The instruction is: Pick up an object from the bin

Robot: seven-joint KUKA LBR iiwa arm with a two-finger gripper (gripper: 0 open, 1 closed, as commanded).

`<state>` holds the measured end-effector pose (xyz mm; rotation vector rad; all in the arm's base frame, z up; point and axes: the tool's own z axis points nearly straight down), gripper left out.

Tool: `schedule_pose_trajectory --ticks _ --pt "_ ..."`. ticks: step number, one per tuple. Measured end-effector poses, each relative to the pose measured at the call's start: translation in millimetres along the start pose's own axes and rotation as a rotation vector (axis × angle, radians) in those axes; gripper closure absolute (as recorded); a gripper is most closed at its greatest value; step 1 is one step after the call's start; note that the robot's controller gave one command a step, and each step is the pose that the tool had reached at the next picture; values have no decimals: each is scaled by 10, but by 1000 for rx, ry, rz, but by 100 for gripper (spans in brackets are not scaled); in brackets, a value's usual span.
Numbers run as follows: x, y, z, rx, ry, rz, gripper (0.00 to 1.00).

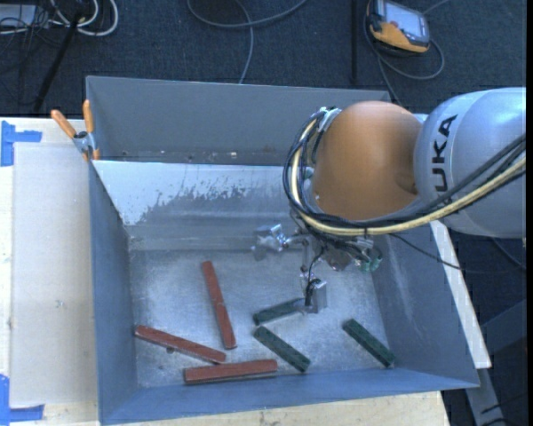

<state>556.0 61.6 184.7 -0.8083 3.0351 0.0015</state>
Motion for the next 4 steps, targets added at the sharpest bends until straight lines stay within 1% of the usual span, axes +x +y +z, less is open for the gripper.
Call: schedule_pose_trajectory --ticks 1,2,3,4 --pt "305 -328 1199 -3 9 67 0" --pt "274 -330 1148 0 0 65 100" --pt "-390 -318 97 4 -8 -212 100" --pt "-357 -336 -438 4 -6 -224 100"
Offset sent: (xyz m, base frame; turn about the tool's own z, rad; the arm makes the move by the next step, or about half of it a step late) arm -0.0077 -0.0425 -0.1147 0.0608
